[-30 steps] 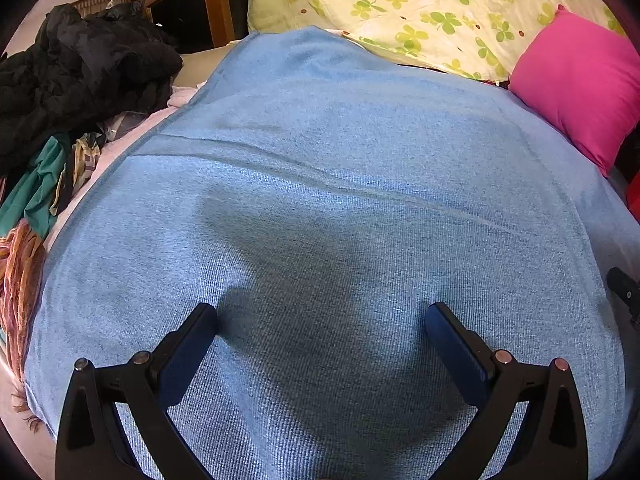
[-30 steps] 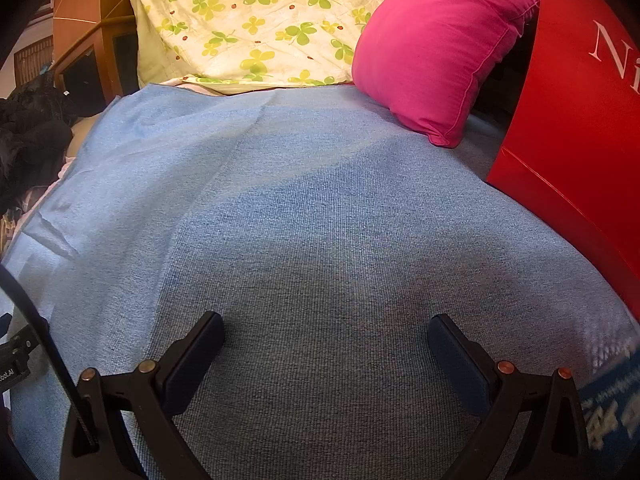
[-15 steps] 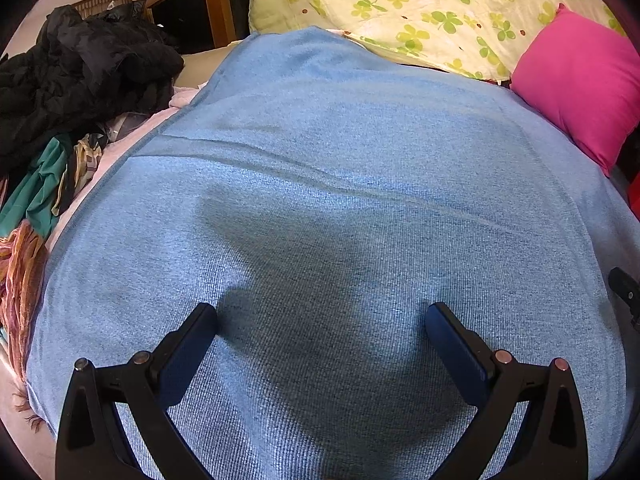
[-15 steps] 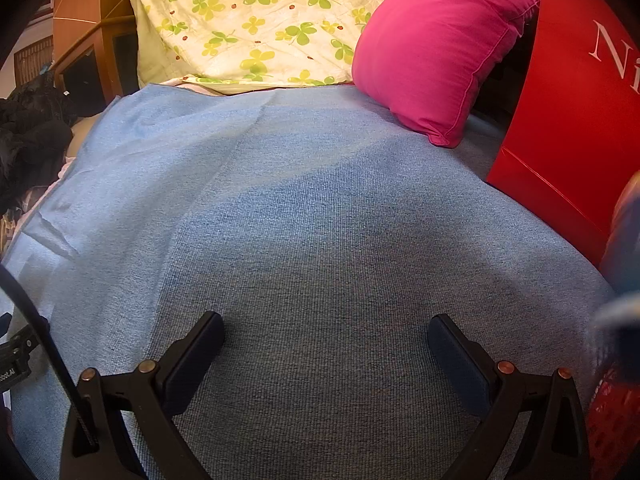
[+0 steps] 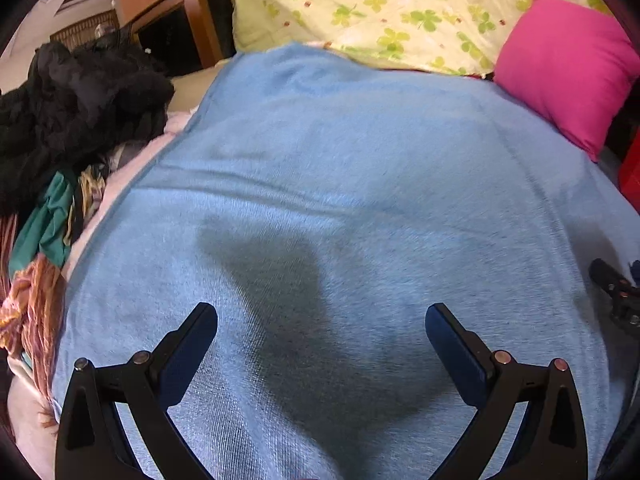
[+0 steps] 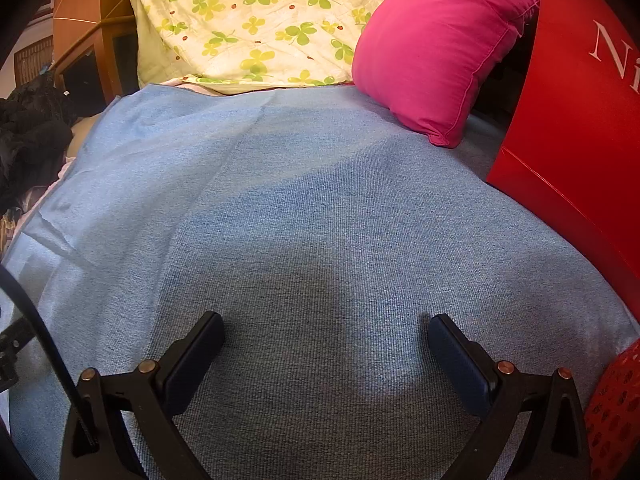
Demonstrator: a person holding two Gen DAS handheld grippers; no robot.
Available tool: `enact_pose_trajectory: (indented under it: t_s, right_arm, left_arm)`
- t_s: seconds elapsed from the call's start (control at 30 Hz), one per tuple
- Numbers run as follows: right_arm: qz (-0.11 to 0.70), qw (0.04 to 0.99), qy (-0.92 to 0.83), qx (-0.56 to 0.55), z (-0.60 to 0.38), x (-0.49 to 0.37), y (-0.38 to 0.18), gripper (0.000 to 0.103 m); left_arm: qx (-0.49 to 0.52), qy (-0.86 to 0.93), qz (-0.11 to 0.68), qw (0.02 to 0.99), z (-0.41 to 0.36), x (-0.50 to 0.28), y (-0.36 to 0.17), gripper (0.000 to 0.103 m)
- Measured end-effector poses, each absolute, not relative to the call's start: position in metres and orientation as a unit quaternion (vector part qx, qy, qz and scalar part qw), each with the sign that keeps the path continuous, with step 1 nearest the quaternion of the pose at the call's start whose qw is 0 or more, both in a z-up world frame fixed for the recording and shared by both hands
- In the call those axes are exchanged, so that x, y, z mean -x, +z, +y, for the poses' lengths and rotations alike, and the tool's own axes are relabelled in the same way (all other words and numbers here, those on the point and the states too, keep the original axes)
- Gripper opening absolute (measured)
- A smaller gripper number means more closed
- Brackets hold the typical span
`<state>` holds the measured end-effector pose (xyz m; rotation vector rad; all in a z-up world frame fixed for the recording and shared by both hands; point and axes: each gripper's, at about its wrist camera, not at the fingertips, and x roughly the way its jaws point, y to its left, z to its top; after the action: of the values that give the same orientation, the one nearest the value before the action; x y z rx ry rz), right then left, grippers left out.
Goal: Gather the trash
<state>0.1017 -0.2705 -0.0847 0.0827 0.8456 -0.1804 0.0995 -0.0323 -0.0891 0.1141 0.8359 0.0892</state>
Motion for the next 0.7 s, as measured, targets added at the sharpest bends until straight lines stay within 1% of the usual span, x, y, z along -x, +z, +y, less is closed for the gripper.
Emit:
enact_pose_trajectory:
  t_s: [0.3,0.47,0.7]
  right_arm:
    - [0.41,0.907,-0.087,-0.04,-0.27,-0.102,-0.085,0.103]
    - [0.41,0.907,-0.087,-0.04,-0.27,-0.102,-0.085,0.103]
    - [0.416,0.901,-0.114,-0.051,-0.265,-0.1,-0.084,0.103]
  left_arm:
    - [-0.065,0.01,0.351,0.934,-0.049,-0.085,-0.062,0.103]
    - [-0.061,-0.02,0.339,0.939,-0.05,-0.081,-0.054,0.103]
    - [-0.079,-0.06,0.324,0.941,-0.059,-0.07,-0.046,0.103]
